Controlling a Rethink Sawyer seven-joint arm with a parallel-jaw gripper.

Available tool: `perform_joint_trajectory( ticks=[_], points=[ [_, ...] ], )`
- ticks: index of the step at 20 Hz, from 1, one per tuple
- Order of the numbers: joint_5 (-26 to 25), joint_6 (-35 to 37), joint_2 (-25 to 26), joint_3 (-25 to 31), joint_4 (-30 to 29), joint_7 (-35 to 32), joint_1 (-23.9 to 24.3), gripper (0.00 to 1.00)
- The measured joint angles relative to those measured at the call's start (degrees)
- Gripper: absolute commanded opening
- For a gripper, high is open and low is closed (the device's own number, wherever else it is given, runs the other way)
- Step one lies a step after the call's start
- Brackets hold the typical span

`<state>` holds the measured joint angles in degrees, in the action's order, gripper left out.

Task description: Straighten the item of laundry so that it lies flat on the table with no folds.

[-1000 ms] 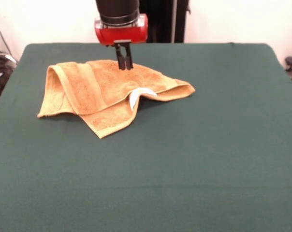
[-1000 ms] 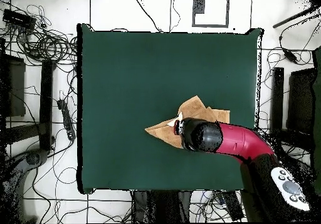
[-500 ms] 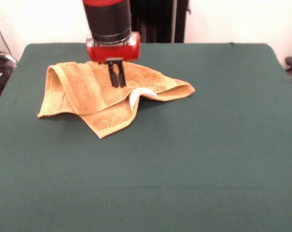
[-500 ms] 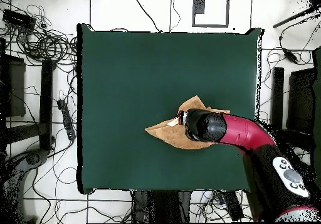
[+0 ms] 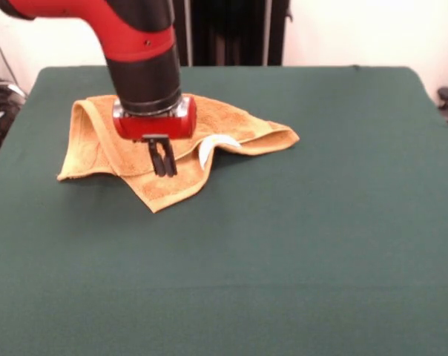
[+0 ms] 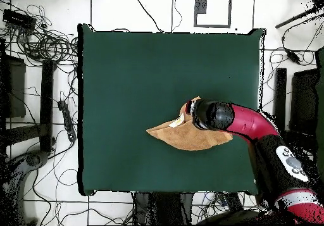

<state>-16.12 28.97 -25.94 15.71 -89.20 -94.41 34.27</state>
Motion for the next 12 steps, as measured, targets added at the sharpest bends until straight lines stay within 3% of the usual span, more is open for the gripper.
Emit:
perform_joint_trajectory(
  ticks=[12],
  points=[
    [0.61,0.05,4.25,-1.19,3.48,0.00,-1.78,0.00]
  ],
)
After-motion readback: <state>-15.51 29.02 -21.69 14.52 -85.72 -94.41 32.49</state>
